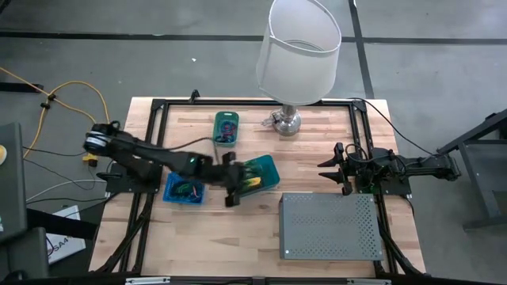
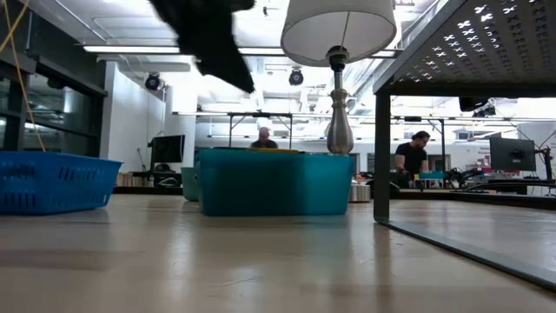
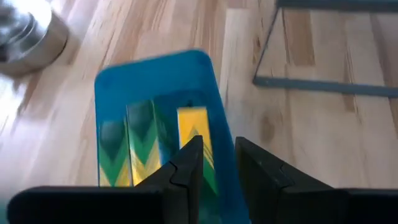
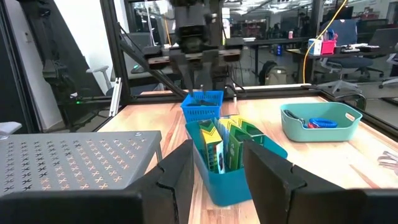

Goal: Pick & Place Office Desk Supplies
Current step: Move the bins to the center of the table

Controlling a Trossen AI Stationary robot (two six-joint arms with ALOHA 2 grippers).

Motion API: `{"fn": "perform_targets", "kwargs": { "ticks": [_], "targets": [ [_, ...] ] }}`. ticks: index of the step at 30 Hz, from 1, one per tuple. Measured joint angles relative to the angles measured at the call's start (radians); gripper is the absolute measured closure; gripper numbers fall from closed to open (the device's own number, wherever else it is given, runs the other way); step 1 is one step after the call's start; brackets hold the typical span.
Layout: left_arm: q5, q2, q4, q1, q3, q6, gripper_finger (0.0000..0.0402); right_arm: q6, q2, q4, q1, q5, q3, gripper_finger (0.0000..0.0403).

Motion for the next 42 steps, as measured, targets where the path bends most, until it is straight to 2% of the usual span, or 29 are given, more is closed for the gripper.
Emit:
{"fn": "perform_targets", "kwargs": {
  "ticks": [3, 6, 13, 19, 28, 36, 42],
  "targets": [
    [-0.085, -0.05, -0.031, -0.072, -0.062, -0.088, 0.0314, 0.0, 0.0, 0.0, 0.0, 0.0, 0.0, 0.0277],
    [-0.131, -0.085, -0.132, -0.135, -0.084, -0.187, 0.0314, 0.0, 0.0, 0.0, 0.0, 0.0, 0.0, 0.0277],
    [-0.146, -0.128, -0.386, -0.259, -0.083, -0.457, 0.0314, 0.0, 0.0, 0.0, 0.0, 0.0, 0.0, 0.0277],
    [-0.145, -0.139, -0.56, -0.411, -0.084, -0.655, 0.0314, 0.0, 0.0, 0.0, 0.0, 0.0, 0.0, 0.0277],
    [-0.159, -0.148, -0.581, -0.581, -0.169, -0.798, 0.0314, 0.0, 0.0, 0.0, 0.0, 0.0, 0.0, 0.0277],
    [-0.159, -0.28, -0.542, -0.636, -0.29, -0.817, 0.0314, 0.0, 0.0, 0.0, 0.0, 0.0, 0.0, 0.0277],
    [-0.147, -0.354, -0.5, -0.663, -0.387, -0.898, 0.0314, 0.0, 0.0, 0.0, 0.0, 0.0, 0.0, 0.0277]
  ]
}}
